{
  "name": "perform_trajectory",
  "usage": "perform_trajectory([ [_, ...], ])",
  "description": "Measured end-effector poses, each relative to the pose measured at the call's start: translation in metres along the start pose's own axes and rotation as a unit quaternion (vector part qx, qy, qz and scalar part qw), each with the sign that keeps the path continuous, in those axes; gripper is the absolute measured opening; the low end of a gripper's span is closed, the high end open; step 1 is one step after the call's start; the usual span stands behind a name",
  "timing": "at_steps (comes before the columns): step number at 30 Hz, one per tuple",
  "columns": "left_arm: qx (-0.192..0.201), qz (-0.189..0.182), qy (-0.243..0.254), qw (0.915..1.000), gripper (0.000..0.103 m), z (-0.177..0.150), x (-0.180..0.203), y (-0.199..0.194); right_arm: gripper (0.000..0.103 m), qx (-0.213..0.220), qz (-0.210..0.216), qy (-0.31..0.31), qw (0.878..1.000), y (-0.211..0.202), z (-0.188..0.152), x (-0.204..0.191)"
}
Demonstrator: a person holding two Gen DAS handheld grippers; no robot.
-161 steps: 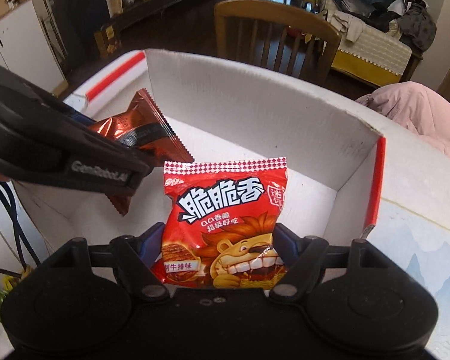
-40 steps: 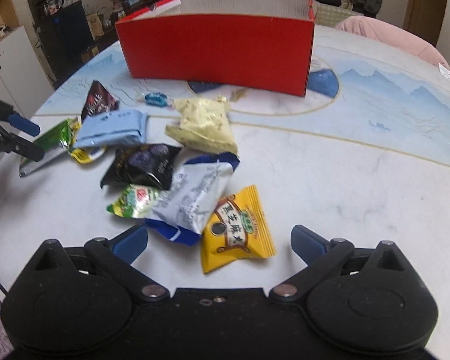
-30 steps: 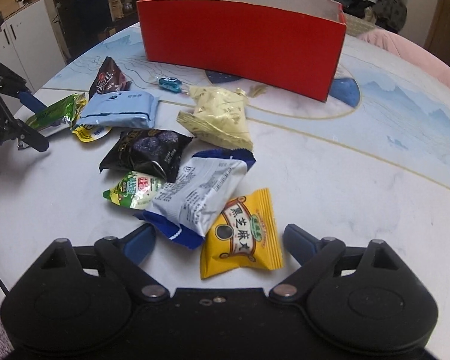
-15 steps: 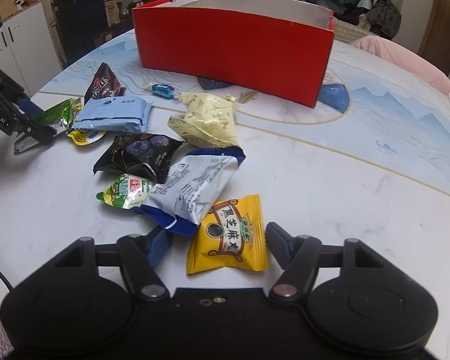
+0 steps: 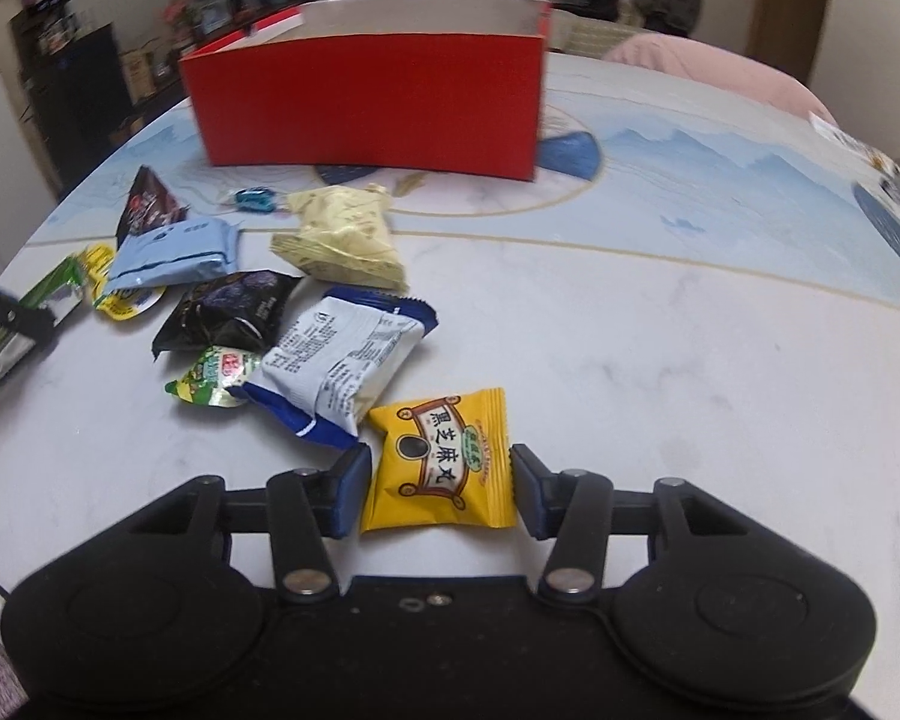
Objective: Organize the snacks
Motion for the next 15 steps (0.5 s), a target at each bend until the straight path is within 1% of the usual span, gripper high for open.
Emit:
perform_trajectory([
  [3, 0.003, -0.008, -0.029, 0.9995, 0.052, -0.004, -0.002, -0.006, 0.048, 0.001, -0.011, 0.02, 1.0, -0.005, -0.003, 0.004],
  [4, 0.009, -0.013, -0.038, 0.9992, 0.052, -0.005, -0.002, -0.01, 0.045, 0.003, -0.011, 0.03, 1.0, -0.008, -0.003, 0.006],
  [7, 0.015, -0.02, -0.053, 0.9983, 0.052, -0.006, -0.002, -0.017, 0.042, 0.009, -0.006, 0.05, 0.999, -0.017, -0.002, 0.008],
  [9, 0.018, -0.019, -0.057, 0.998, 0.052, -0.006, 0.0, -0.02, 0.041, 0.008, -0.007, 0.047, 0.999, -0.021, -0.002, 0.007],
  [15, 0.023, -0.024, -0.057, 0.9978, 0.052, -0.006, 0.003, -0.027, 0.041, 0.006, -0.019, 0.022, 1.0, -0.017, -0.006, -0.001],
])
Point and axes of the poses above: each gripper's, at about its wrist camera, not at the fingertips, and y roughly the way its jaws point, x to its right, z to its top, the point moved 2 cm from there along y, roughly the way its jaws point, and after that the axes turned 12 degrees about y, right-handed, at the moved point
